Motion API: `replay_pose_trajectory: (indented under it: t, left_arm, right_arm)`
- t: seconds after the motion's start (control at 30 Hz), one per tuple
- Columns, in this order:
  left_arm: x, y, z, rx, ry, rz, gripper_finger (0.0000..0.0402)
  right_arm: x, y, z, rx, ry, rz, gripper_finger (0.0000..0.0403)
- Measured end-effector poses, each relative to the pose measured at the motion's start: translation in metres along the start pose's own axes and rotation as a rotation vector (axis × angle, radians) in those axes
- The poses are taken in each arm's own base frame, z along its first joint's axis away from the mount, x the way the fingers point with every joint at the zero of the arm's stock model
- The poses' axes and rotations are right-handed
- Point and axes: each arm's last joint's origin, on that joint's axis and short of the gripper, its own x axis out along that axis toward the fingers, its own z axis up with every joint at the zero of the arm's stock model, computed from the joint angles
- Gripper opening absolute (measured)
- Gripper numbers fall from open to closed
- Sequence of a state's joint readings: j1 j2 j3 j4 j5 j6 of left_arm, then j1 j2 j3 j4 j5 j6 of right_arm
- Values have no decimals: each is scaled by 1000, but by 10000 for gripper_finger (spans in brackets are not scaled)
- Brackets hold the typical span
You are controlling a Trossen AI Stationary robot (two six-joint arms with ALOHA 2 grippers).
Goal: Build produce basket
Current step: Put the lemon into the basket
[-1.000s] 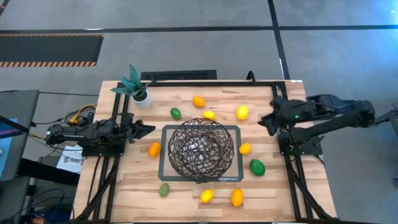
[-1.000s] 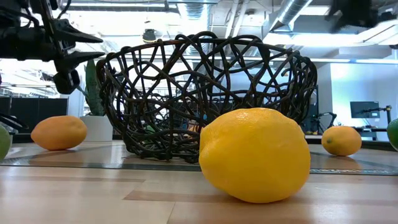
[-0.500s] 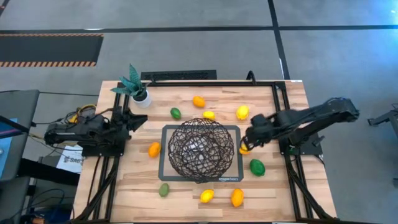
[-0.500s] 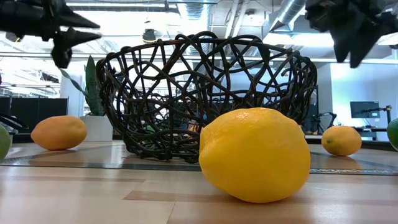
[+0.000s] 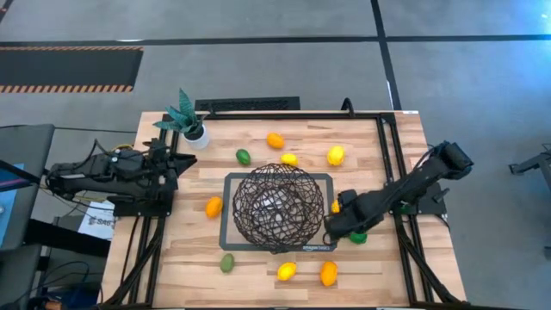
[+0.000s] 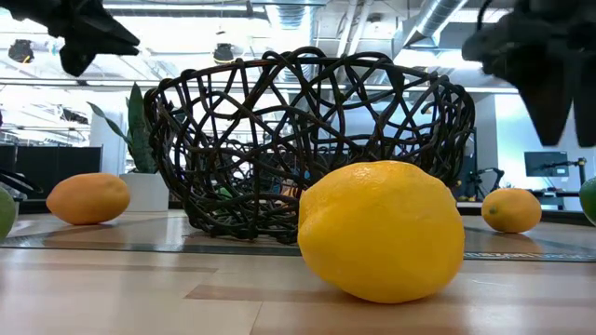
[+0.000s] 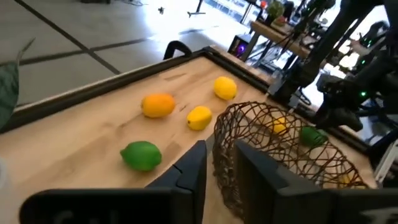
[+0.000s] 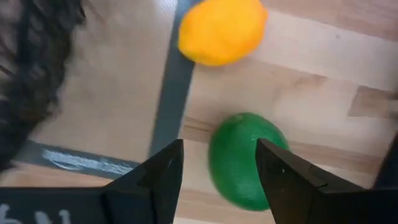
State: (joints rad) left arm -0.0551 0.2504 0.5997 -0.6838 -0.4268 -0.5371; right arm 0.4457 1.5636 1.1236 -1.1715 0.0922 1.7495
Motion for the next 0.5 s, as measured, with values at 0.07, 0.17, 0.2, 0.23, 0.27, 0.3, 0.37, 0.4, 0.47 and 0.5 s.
replay_pose_trajectory:
  t: [0.07,0.17,0.2,0.23,0.27,0.3,0.37,0.4,0.47,0.5]
  left_arm:
    - [0,0,-1,11,29,17,80]
    - [0,2,-3,-21,54,32,93]
    - [0,2,-4,-35,57,35,97]
    - [0,2,-4,-50,59,36,101]
    - [0,2,-4,-59,62,39,104]
    - [0,2,-4,-65,64,41,107]
    - [0,2,-4,-78,65,42,112]
    - [0,3,-5,-84,68,44,113]
    - [1,2,-5,-111,69,48,116]
    - [1,2,-5,-121,70,49,117]
  right_arm:
    - [3,3,7,-155,47,-8,236]
    - [5,5,21,-385,113,-4,244]
    - [5,5,26,-451,121,4,244]
    - [4,4,32,-519,122,16,244]
    - [2,3,37,-584,118,29,245]
    - [1,3,43,-646,109,36,245]
    - [0,-1,54,-799,73,23,245]
    - [-1,-2,58,-879,54,9,245]
    - [-1,-5,68,-991,46,-9,245]
    - [-1,-8,72,-1037,44,-13,245]
